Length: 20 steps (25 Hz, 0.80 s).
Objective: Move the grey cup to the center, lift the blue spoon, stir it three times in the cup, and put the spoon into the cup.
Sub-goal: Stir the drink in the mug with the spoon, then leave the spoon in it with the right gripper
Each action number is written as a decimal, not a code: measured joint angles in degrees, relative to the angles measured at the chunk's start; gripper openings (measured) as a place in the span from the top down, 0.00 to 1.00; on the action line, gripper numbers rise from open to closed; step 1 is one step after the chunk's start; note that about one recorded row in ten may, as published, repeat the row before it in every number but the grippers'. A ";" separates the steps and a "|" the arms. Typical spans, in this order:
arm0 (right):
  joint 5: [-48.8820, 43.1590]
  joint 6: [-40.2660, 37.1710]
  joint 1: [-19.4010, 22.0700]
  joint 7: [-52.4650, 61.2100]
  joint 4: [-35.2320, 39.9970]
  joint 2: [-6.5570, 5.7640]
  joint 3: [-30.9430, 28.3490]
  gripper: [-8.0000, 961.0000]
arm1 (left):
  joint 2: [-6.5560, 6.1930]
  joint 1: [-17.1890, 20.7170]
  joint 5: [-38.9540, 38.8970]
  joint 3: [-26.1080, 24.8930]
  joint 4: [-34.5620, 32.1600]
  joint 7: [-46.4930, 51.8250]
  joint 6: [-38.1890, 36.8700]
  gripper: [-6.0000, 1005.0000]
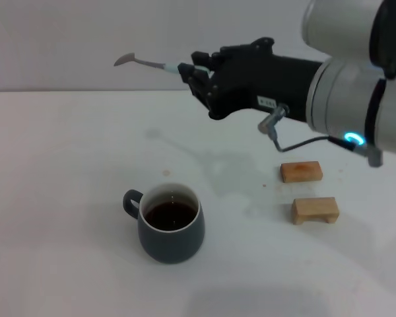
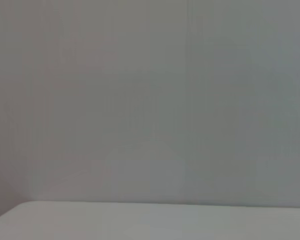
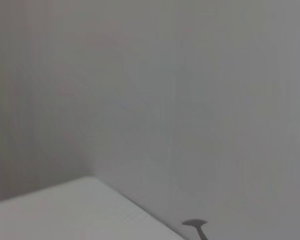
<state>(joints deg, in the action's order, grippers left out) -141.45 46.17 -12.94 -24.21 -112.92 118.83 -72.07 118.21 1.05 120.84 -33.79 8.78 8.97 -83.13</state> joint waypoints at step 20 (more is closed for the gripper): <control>-5.11 20.06 -12.43 6.32 -3.25 0.16 -5.84 0.80 | -0.09 0.91 -0.20 -0.84 -0.08 0.00 -3.18 0.14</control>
<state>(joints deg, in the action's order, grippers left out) -146.56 66.23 -25.37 -17.89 -116.17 118.99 -77.92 118.12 1.97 120.64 -34.64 8.70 8.97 -86.32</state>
